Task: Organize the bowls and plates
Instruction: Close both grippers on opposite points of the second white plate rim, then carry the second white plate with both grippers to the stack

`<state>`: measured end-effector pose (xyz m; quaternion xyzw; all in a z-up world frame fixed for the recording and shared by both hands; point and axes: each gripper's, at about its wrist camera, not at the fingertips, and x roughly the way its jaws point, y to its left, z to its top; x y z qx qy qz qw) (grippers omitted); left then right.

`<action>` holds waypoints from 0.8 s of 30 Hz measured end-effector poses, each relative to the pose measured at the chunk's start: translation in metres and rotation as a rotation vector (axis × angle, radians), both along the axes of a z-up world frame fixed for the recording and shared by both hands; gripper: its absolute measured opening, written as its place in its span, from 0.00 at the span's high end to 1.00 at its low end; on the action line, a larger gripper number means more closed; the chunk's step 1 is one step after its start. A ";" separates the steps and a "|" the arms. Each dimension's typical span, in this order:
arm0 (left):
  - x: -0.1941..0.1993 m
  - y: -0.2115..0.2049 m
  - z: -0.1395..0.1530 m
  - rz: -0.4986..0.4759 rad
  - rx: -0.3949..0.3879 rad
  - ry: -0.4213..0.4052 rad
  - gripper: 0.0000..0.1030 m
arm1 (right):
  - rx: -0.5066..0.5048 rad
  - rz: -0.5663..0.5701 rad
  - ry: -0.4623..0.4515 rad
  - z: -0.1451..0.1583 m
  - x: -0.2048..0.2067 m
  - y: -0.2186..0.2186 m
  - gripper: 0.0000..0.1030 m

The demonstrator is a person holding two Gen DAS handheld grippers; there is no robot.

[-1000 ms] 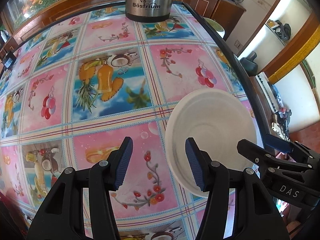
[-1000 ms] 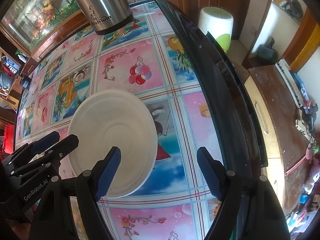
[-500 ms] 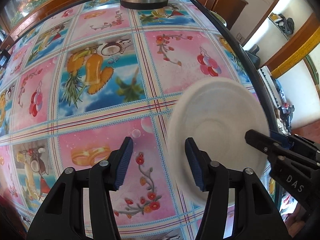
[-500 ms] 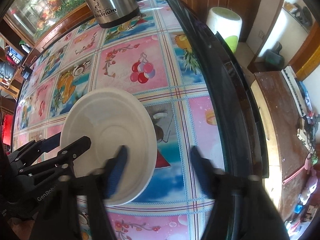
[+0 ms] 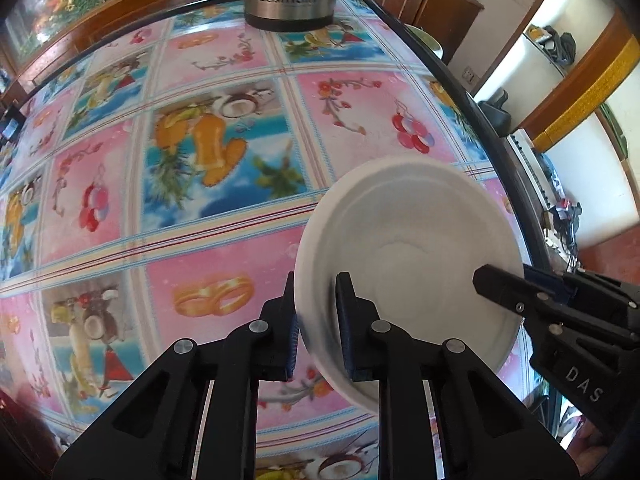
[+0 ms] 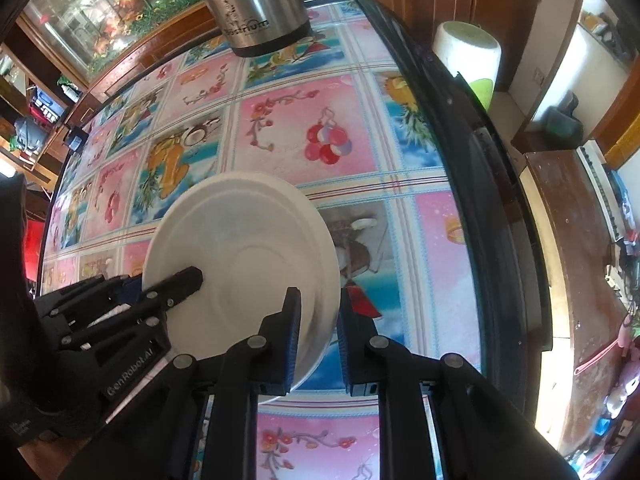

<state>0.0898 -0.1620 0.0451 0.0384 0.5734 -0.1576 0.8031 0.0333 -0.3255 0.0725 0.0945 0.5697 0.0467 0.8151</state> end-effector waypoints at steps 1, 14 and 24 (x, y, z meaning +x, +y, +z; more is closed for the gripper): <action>-0.002 0.004 0.002 0.005 0.000 -0.004 0.85 | 0.005 0.007 -0.002 0.001 -0.002 0.005 0.84; -0.034 0.119 0.036 0.132 -0.001 -0.053 0.84 | 0.012 0.150 -0.032 0.021 -0.017 0.100 0.83; -0.062 0.213 0.055 0.259 0.005 -0.080 0.84 | 0.003 0.300 -0.061 0.036 -0.030 0.196 0.81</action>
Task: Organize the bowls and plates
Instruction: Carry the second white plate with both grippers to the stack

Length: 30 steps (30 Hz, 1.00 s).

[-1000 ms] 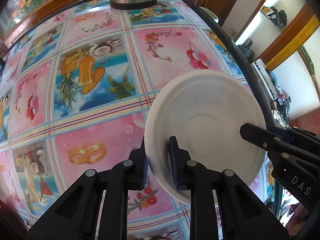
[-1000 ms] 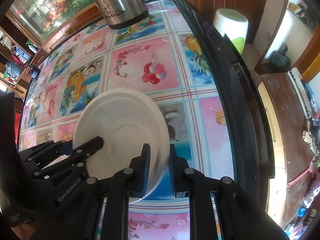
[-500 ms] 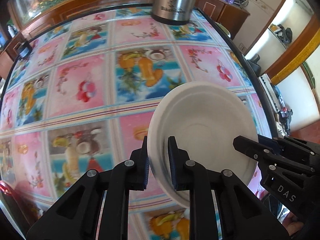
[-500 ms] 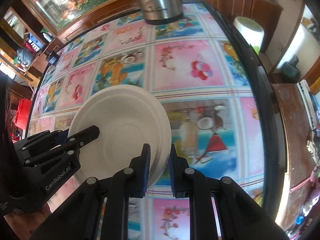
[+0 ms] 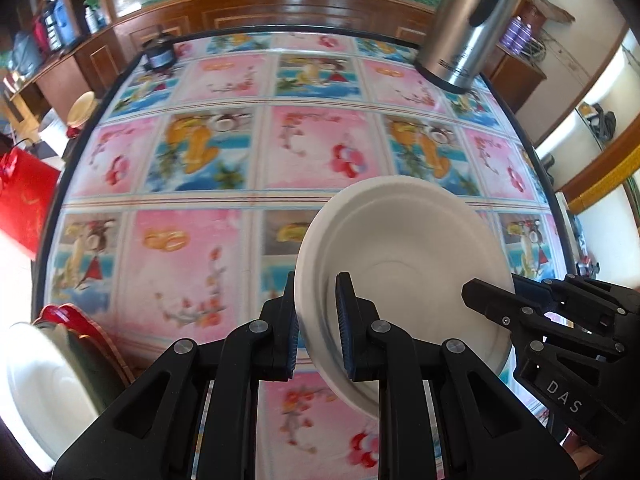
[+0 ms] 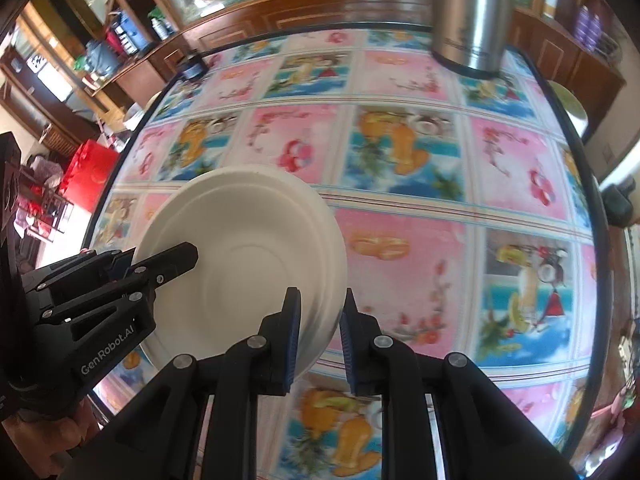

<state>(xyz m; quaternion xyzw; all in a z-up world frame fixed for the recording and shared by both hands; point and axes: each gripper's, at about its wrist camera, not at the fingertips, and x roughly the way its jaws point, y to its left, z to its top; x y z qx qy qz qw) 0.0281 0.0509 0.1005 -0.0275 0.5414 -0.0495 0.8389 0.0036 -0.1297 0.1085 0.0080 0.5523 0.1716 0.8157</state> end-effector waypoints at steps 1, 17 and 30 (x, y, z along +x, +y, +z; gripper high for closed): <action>-0.003 0.009 0.002 0.013 -0.001 -0.002 0.84 | -0.001 0.013 -0.002 0.001 -0.001 0.007 0.81; -0.041 0.105 0.029 0.152 -0.003 -0.052 0.84 | -0.016 0.184 -0.058 0.027 -0.024 0.108 0.81; -0.090 0.186 0.039 0.285 0.021 -0.056 0.84 | 0.000 0.327 -0.074 0.038 -0.049 0.181 0.81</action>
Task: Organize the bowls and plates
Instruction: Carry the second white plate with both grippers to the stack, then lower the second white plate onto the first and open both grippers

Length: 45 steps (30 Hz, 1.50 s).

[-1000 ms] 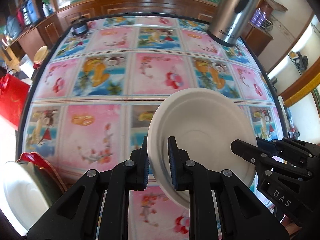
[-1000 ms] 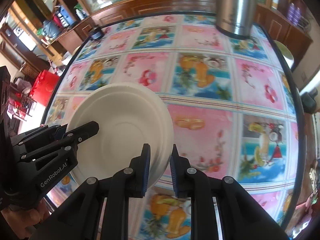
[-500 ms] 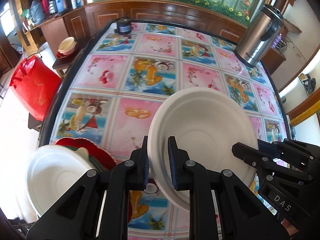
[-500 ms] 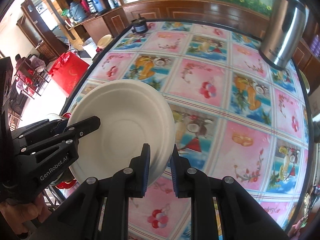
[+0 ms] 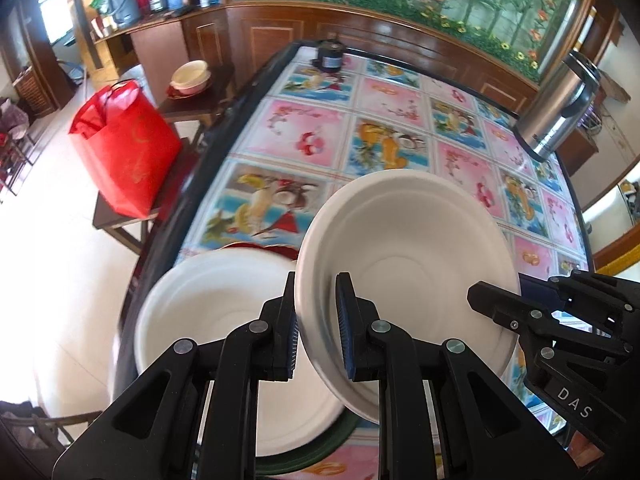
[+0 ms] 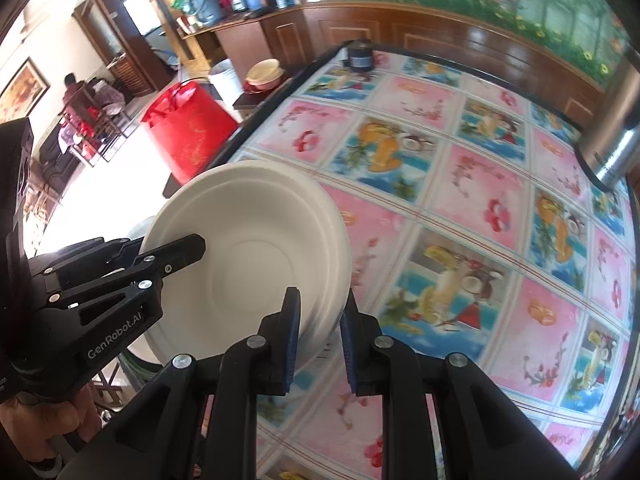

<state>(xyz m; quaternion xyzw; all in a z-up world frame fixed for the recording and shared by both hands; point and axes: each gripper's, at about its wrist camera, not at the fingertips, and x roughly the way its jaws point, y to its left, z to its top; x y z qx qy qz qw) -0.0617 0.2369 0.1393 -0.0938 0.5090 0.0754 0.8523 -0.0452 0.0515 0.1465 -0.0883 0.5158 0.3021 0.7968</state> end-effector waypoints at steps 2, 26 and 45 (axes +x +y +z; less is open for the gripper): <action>-0.008 0.012 -0.001 0.026 0.000 0.006 0.84 | -0.001 0.035 0.000 0.000 -0.006 0.015 0.81; -0.053 0.052 -0.042 0.128 0.052 0.089 0.84 | -0.121 0.236 0.044 -0.045 -0.044 0.095 0.79; -0.056 0.057 -0.034 0.158 0.072 0.066 0.63 | -0.099 0.227 0.020 -0.037 -0.043 0.098 0.39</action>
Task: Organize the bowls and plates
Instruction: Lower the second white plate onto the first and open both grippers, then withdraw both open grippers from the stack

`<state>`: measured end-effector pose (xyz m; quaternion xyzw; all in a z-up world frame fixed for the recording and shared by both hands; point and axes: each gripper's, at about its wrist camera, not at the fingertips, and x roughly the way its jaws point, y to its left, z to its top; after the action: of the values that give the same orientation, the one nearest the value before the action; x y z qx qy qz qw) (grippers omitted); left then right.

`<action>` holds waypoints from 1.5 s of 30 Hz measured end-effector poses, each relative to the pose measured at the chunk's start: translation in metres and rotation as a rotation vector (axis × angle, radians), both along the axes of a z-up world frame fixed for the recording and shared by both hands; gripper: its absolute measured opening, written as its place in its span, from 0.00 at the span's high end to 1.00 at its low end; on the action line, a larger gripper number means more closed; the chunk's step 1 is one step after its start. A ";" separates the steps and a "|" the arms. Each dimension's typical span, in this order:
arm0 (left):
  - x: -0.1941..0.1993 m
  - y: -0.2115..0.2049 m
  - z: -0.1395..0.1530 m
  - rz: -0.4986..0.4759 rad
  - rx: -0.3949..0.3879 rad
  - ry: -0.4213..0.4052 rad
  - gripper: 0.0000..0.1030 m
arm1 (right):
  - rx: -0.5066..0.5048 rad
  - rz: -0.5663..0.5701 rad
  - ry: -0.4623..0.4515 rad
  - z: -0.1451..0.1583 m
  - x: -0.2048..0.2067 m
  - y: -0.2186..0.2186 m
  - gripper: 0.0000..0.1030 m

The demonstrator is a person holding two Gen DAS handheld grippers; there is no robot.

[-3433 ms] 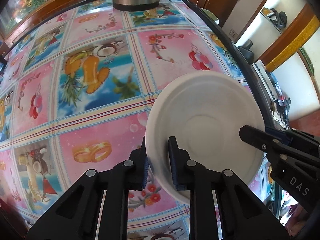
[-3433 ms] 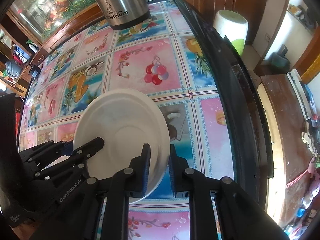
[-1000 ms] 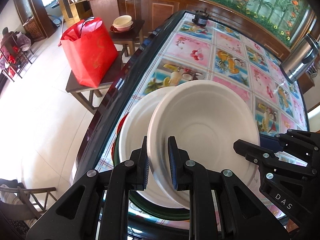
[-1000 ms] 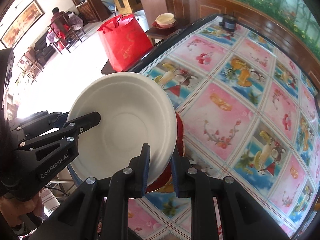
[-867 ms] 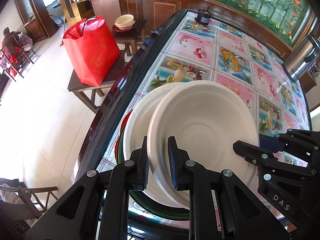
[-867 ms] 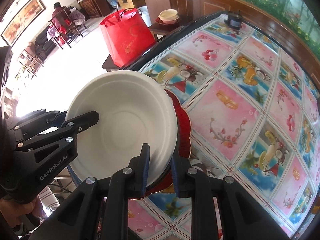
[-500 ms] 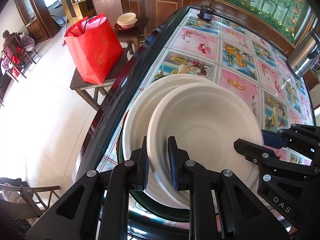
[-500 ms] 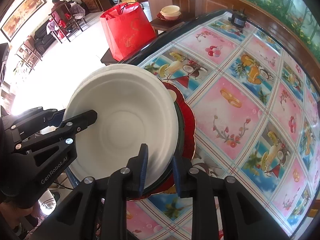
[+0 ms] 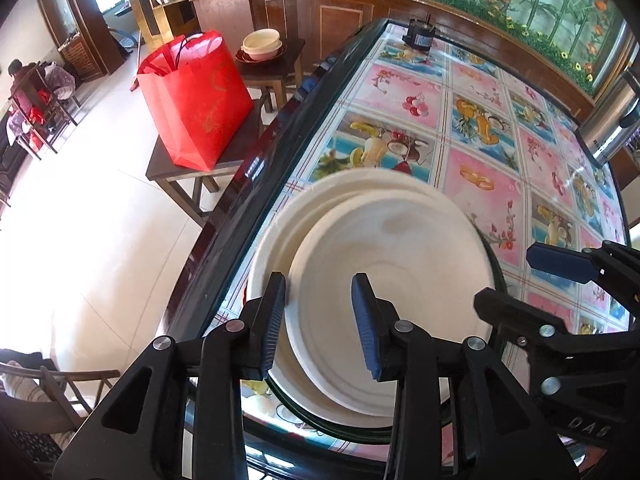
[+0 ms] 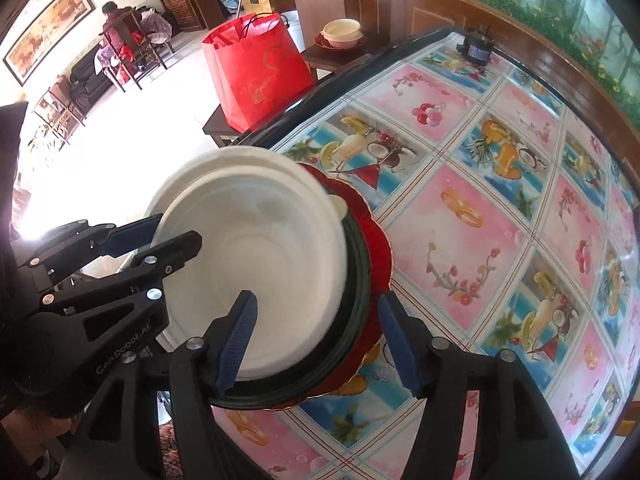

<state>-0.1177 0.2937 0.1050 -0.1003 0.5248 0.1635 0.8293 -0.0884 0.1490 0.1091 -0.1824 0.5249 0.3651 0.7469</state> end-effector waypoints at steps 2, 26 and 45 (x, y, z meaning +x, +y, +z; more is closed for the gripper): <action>-0.003 -0.001 0.008 0.003 0.011 -0.018 0.53 | 0.019 -0.016 0.001 0.006 0.002 -0.006 0.39; -0.022 -0.045 0.033 0.015 0.108 -0.067 0.33 | 0.040 -0.146 0.015 0.009 0.003 -0.086 0.27; -0.026 -0.048 0.030 0.000 0.050 -0.090 0.33 | 0.017 -0.106 0.042 -0.002 0.006 -0.084 0.27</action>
<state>-0.1435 0.2454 0.1352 -0.0870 0.4829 0.1718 0.8543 -0.0819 0.0651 0.1072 -0.1404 0.5464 0.3333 0.7554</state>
